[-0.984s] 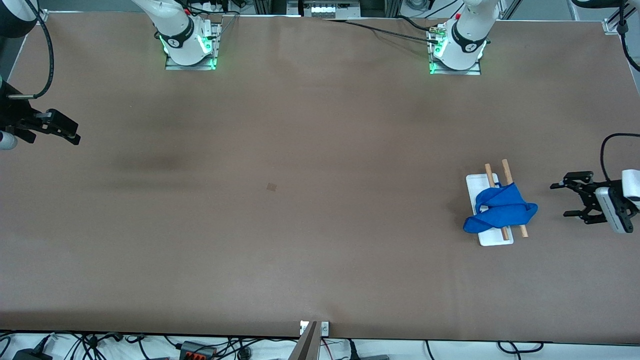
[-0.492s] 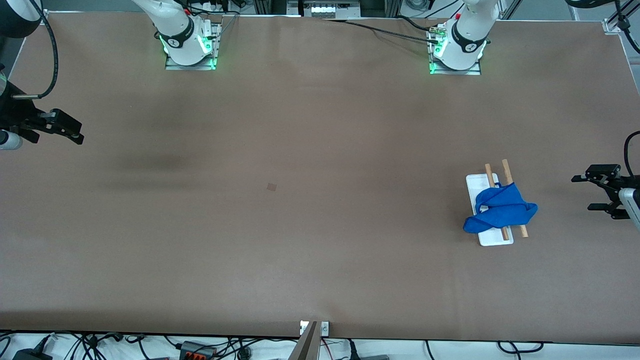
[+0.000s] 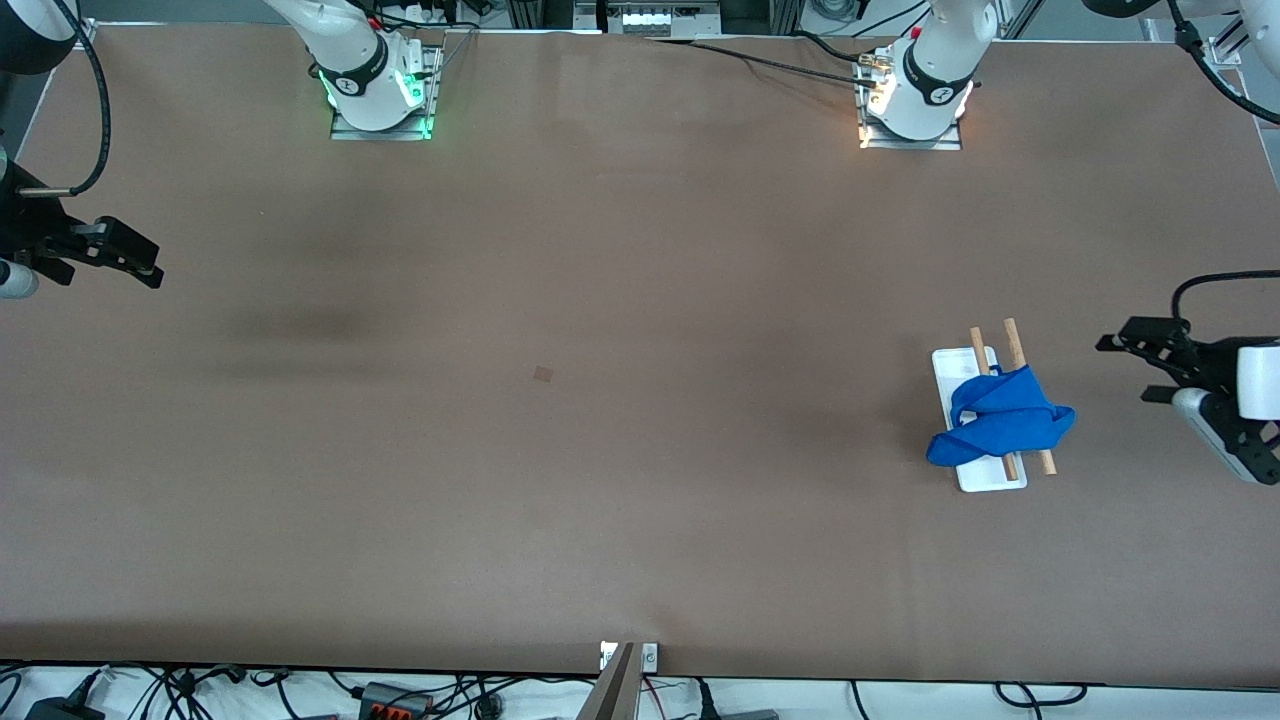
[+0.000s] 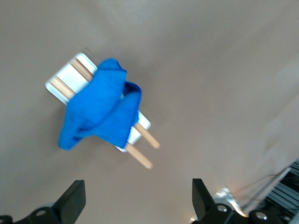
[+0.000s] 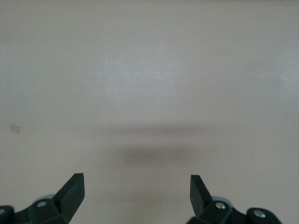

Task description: Pass towel and hang on rack

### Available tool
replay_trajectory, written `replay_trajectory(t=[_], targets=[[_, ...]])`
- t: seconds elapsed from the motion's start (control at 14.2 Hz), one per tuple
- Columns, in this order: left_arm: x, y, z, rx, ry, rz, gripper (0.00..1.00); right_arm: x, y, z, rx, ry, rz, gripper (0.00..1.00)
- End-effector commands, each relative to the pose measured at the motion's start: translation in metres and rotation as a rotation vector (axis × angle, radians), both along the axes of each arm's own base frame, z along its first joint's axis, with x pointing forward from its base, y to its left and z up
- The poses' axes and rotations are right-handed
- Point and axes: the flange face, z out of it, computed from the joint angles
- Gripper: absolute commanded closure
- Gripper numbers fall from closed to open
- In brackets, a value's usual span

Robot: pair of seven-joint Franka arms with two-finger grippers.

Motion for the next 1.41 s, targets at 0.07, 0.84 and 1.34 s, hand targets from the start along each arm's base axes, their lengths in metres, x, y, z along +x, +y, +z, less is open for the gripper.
replay_trajectory(t=[0.07, 0.84, 1.34], targets=[[-0.007, -0.037, 0.050, 0.167, -0.054, 0.005, 0.00, -0.003, 0.000, 0.005, 0.007, 0.008, 0.021, 0.00], [-0.108, -0.080, 0.072, 0.313, -0.237, 0.521, 0.00, -0.004, -0.005, 0.009, 0.007, -0.001, 0.010, 0.00], [-0.128, -0.079, 0.077, 0.318, -0.279, 0.587, 0.00, -0.004, -0.003, 0.009, 0.008, 0.002, 0.011, 0.00]])
